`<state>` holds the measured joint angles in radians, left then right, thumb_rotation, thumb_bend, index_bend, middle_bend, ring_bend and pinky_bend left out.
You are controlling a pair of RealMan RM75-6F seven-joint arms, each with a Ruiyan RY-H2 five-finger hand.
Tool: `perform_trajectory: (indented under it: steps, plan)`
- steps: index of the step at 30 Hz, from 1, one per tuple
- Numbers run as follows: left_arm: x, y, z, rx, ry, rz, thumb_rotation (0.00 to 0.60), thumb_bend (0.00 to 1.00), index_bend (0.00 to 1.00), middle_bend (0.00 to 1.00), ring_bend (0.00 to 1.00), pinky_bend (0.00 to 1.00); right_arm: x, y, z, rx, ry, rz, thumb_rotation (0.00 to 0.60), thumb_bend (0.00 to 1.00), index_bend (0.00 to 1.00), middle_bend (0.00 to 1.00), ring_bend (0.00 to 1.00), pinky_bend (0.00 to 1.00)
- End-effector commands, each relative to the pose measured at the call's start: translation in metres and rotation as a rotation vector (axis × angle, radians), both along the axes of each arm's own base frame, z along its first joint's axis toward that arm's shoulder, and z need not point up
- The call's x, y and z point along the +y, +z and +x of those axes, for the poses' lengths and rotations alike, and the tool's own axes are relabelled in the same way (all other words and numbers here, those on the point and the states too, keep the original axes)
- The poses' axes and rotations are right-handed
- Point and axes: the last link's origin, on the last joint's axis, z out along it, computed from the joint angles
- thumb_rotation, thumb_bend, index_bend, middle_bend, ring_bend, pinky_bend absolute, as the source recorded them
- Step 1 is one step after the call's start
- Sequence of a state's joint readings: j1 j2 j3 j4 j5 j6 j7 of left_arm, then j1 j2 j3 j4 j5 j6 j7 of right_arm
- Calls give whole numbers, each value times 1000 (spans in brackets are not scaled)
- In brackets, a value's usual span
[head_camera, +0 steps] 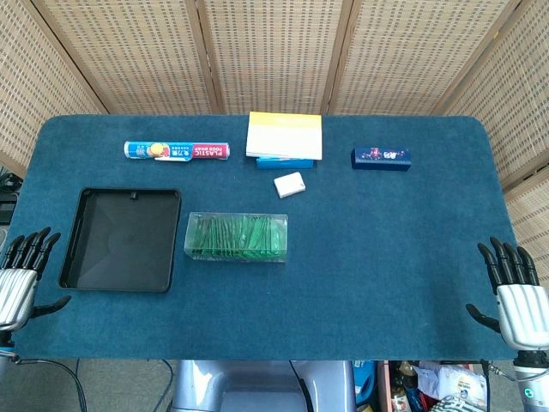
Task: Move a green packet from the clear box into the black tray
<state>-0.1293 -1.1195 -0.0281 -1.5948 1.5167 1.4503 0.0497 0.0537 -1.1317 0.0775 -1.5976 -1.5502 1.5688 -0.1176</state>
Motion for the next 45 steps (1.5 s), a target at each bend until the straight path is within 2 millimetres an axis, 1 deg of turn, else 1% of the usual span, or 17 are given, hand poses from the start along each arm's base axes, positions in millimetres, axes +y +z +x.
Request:
perform_trajectory:
  steps: [1,6,8,11,12,14,16,17,18,19,20,22,29,32,36,40,45]
  plan:
    - [0,0,0,3,-2,1,600,65,0,0,0,0,0,0,0,-1,1,2,600,0,0,0,0,0]
    - [5,-3,5,-8,-19,-7,600,74,0,0,0,0,1,1,-1,-12,-1,1,600,0,0,0,0,0]
    - [9,-7,12,-34,-47,-15,600,76,0,0,0,0,1,3,-2,-17,-4,-1,600,0,0,0,0,0]
    - [28,-20,35,-26,-144,-44,600,76,0,0,0,0,0,5,-4,-30,-14,-5,600,0,0,0,0,0]
    - [30,-21,38,-22,-152,-47,600,76,0,0,0,0,0,5,-4,-33,-16,-6,600,0,0,0,0,0]
    - [46,-32,62,-10,-224,-74,600,76,15,0,0,0,-1,7,-4,-43,-19,-11,600,0,0,0,0,0]
    - [62,-41,86,-17,-273,-105,600,76,113,0,0,0,-2,9,-4,-49,-20,-14,600,0,0,0,0,0]
    - [74,-47,103,-17,-312,-120,600,76,159,0,0,0,-3,10,-5,-52,-23,-16,600,0,0,0,0,0]
    - [81,-51,112,-10,-331,-124,600,76,218,0,0,0,-3,11,-5,-55,-26,-17,600,0,0,0,0,0]
    - [91,-57,125,5,-368,-127,600,76,255,0,0,0,-4,11,-6,-60,-31,-17,600,0,0,0,0,0]
    - [100,-65,138,10,-398,-135,600,76,267,0,0,0,-5,12,-7,-66,-37,-14,600,0,0,0,0,0]
    - [113,-81,155,23,-415,-163,600,75,277,0,0,0,-7,12,-10,-77,-50,-8,600,0,0,0,0,0]
    - [144,-124,196,55,-401,-239,600,76,305,0,0,0,-13,14,-20,-97,-91,2,600,0,0,0,0,0]
    - [149,-138,208,48,-401,-257,600,77,305,0,0,0,-16,14,-24,-101,-107,7,600,0,0,0,0,0]
    - [149,-160,221,56,-403,-294,600,76,305,0,0,0,-18,16,-31,-111,-133,3,600,0,0,0,0,0]
    - [150,-171,224,42,-387,-307,600,76,305,0,0,0,-17,18,-36,-122,-146,0,600,0,0,0,0,0]
    - [150,-176,226,45,-393,-303,600,76,306,0,0,0,-18,19,-38,-128,-151,1,600,0,0,0,0,0]
